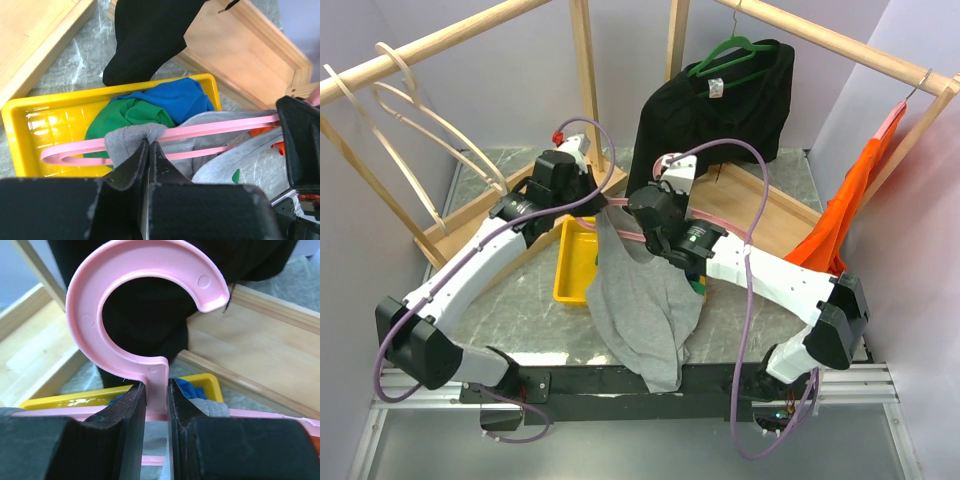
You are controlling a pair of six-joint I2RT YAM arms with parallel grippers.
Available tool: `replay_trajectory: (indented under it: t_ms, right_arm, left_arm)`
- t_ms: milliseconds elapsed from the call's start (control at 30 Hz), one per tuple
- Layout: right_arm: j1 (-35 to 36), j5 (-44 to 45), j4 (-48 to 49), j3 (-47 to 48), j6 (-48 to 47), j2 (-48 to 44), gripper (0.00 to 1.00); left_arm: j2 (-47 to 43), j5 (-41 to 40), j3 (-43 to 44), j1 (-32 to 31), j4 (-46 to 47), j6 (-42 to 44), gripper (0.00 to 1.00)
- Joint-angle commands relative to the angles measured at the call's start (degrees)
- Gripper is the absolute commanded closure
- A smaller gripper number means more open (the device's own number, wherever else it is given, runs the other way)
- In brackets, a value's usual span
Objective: Place the tank top on the hanger
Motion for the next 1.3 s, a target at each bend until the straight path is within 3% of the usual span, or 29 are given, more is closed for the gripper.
replay_trajectory:
  t_ms: [0, 300, 400, 433, 467, 600, 833, 933, 1067, 1167, 1267]
  right_arm:
    - [0.8, -1.3, 1.0, 4.6, 1.7, 1.0, 1.0]
    - [0.9, -4.4, 1.4, 9.5, -0.5, 4.2, 1.0]
    - [0.9, -4.4, 0.2, 11.5, -2.2, 4.3, 1.0]
    - [0.9, -4.7, 0.5, 11.5, -2.8, 4.0, 1.0]
    - [0.9, -4.9, 1.0, 11.4, -3.3, 3.7, 1.0]
    - [0.9, -7.9, 3.5, 11.4, -7.3, 0.6, 1.0]
    - [0.8, -12.5, -1.0, 23.8, -16.2, -1.8, 1.0]
    - [0.9, -15.5, -3.8, 34.5, -22.0, -0.8, 1.0]
    - [1.0, -18.6, -9.2, 55.6, -29.1, 3.3, 1.0]
    - [1.5, -20.3, -8.9, 64.4, -32.8, 3.9, 1.0]
    - [2.3, -20.7, -3.3, 60.8, -35.0, 1.2, 1.0]
  left_arm:
    - [-2.9, -0.8, 3.7, -0.1, 0.6, -1.1, 0.96]
    - [-4.8, -0.8, 5.5, -0.1, -0.4, -0.2, 0.89]
    - [-5.5, -0.9, 5.5, -0.1, -0.2, 0.7, 0.77]
    - [-6.5, -0.8, 5.5, -0.1, 0.1, 1.1, 0.66]
    - [-6.9, -0.3, 6.1, -0.1, 0.5, 1.6, 0.62]
    - [-7.9, 0.5, 13.3, 0.0, -2.0, 5.0, 0.42]
    - [-12.0, 5.3, 26.7, 0.2, -0.6, 6.4, 0.36]
    - [-14.2, 6.6, 30.0, 0.2, 1.5, 6.7, 0.34]
    - [-15.2, 7.5, 32.9, 0.2, 3.4, 7.6, 0.33]
    - [-16.1, 8.5, 32.0, 0.2, 4.7, 7.8, 0.33]
    - [-17.2, 8.8, 30.1, 0.2, 6.1, 7.8, 0.32]
